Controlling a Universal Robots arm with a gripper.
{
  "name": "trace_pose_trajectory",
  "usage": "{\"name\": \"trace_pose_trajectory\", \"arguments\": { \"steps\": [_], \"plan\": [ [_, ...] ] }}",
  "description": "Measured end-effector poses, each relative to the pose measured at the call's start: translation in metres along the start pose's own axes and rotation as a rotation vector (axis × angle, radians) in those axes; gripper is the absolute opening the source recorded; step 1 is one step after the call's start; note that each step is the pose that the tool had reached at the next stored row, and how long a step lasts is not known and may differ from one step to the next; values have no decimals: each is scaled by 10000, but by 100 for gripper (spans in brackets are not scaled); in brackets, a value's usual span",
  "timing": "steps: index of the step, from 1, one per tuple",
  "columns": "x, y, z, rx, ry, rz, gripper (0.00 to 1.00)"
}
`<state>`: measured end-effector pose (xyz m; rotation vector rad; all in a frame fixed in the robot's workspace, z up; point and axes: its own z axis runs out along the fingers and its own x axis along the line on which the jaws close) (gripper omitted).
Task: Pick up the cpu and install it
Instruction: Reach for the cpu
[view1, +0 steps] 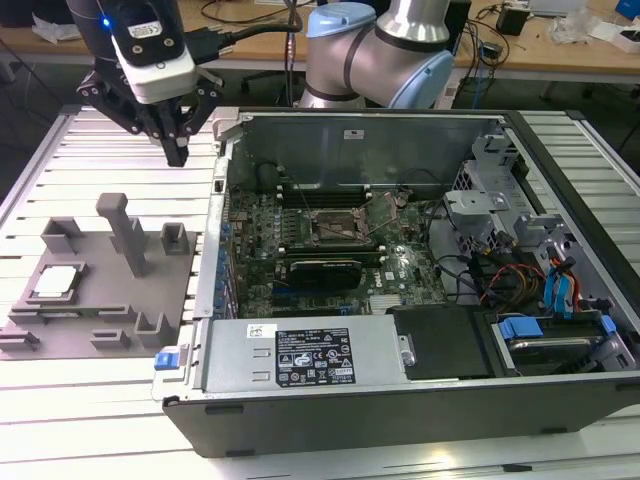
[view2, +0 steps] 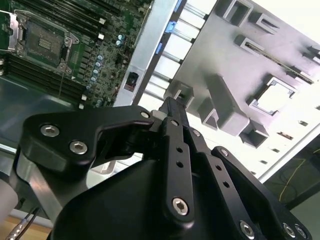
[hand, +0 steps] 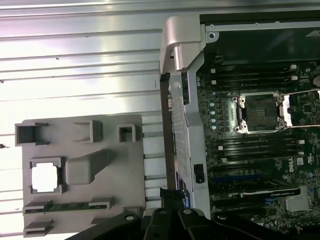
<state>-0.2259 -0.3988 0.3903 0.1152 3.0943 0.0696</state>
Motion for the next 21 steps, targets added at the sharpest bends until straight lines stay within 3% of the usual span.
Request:
{"name": "trace_pose_trajectory", "arguments": {
  "steps": [11, 21],
  "plan": [
    [264, -20, -1, -1, -19, 1, 11],
    [561, -42, -4, -4, -46, -1, 11]
  ]
}}
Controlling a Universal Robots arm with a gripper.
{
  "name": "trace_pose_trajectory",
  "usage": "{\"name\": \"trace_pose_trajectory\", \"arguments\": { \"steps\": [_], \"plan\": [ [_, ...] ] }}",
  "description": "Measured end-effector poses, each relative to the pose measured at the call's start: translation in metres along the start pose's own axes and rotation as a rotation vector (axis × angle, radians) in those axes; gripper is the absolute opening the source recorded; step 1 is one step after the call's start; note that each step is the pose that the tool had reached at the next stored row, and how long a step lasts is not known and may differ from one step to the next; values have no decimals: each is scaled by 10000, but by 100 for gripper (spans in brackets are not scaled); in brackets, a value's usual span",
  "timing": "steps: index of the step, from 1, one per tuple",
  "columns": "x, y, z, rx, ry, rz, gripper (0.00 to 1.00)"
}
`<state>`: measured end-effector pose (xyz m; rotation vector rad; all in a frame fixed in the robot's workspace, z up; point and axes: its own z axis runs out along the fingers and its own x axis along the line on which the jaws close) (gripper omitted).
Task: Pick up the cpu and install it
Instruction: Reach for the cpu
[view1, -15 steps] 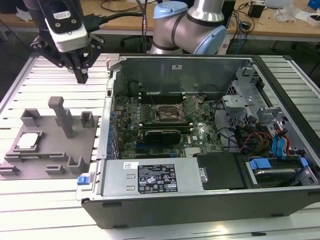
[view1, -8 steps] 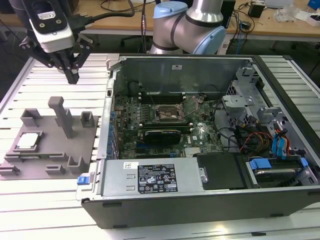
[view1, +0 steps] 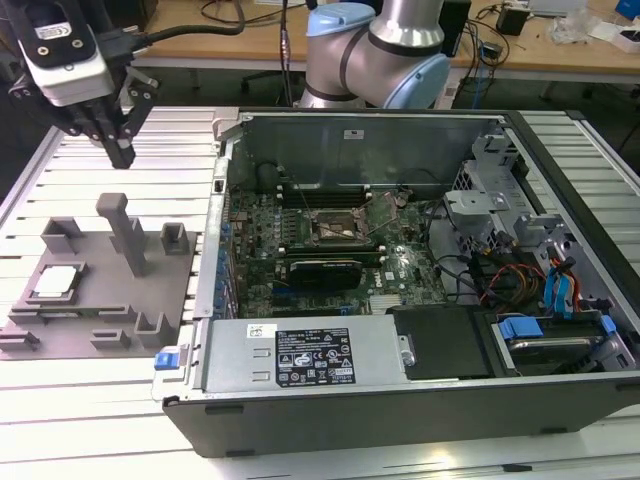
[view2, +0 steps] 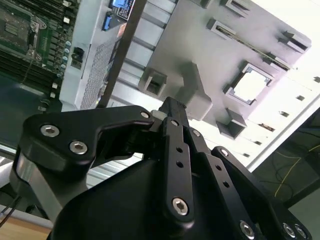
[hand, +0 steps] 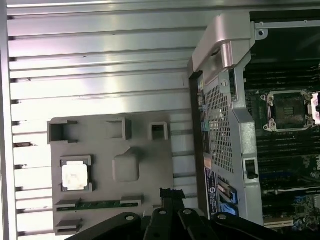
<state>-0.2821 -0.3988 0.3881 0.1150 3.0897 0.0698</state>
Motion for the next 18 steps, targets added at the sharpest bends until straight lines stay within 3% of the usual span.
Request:
{"name": "trace_pose_trajectory", "arguments": {
  "steps": [4, 9, 14, 18],
  "plan": [
    [89, -7, -2, 0, -7, -2, 11],
    [310, -23, -7, -2, -27, -2, 11],
    [440, -33, 4, -4, -48, -2, 11],
    [599, -47, 37, -5, -73, -4, 11]
  ]
}}
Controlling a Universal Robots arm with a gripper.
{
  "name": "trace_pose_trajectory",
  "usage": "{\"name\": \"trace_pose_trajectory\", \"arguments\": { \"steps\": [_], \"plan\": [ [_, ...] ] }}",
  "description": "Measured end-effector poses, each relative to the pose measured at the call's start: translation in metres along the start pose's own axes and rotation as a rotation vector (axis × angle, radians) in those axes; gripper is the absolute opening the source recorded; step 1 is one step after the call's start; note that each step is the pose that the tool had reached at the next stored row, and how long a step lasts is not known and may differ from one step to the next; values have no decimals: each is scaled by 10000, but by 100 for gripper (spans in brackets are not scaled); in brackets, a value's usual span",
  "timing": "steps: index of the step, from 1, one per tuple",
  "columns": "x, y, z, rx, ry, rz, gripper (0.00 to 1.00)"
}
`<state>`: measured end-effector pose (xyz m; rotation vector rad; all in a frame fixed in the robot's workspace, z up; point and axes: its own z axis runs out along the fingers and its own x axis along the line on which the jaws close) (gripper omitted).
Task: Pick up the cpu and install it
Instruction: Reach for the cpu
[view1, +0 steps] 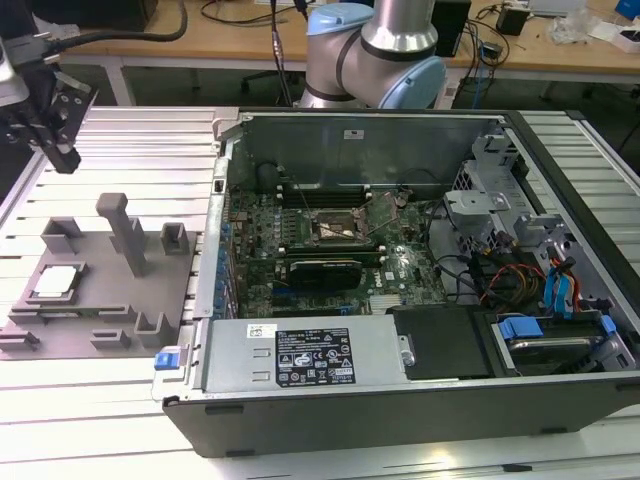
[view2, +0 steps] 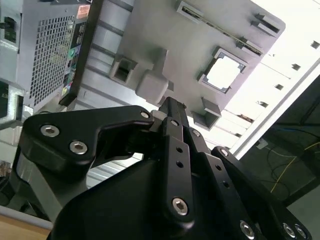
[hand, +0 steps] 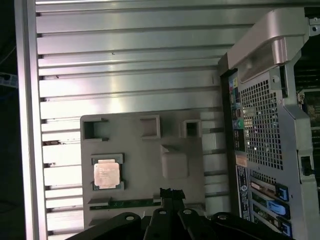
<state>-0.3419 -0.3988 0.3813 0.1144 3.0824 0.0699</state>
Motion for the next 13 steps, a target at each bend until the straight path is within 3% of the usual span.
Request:
{"name": "trace_pose_trajectory", "arguments": {
  "steps": [7, 10, 13],
  "plan": [
    [175, -14, 31, -1, -10, 0, 11],
    [301, -25, 53, -1, -11, -1, 11],
    [362, -30, 72, -1, -16, -1, 11]
  ]
}}
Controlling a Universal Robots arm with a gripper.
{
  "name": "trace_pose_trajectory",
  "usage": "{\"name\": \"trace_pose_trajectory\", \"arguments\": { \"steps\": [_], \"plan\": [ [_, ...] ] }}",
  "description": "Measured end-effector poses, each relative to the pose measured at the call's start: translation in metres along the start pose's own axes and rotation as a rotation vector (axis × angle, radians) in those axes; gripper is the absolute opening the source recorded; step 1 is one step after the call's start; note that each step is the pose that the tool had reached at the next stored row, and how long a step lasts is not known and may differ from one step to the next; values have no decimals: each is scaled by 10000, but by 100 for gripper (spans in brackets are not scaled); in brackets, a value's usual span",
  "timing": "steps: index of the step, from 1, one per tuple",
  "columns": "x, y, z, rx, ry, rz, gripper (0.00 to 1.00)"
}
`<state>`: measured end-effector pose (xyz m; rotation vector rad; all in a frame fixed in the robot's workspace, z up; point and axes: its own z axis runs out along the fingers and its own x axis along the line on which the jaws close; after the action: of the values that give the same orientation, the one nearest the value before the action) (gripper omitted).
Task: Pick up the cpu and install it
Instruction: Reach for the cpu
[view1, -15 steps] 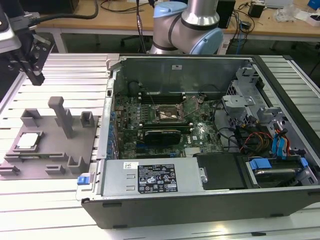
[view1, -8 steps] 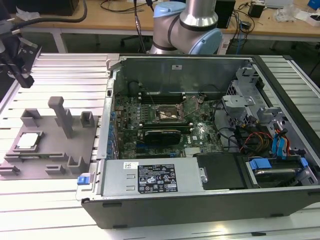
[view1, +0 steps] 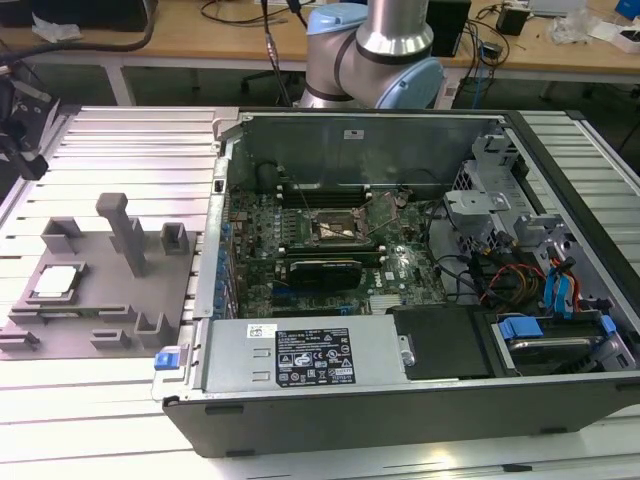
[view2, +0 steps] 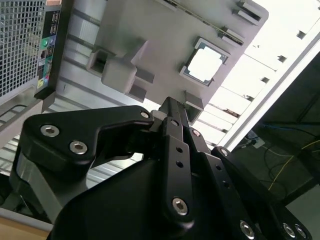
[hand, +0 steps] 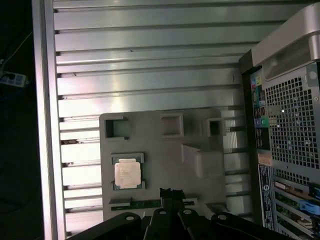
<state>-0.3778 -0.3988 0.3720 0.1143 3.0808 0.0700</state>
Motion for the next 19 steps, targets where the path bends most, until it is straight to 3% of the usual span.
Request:
{"name": "trace_pose_trajectory", "arguments": {
  "steps": [13, 19],
  "plan": [
    [116, -21, 285, 0, -2, 0, 11],
    [173, -30, 380, -1, -2, -1, 11]
  ]
}}
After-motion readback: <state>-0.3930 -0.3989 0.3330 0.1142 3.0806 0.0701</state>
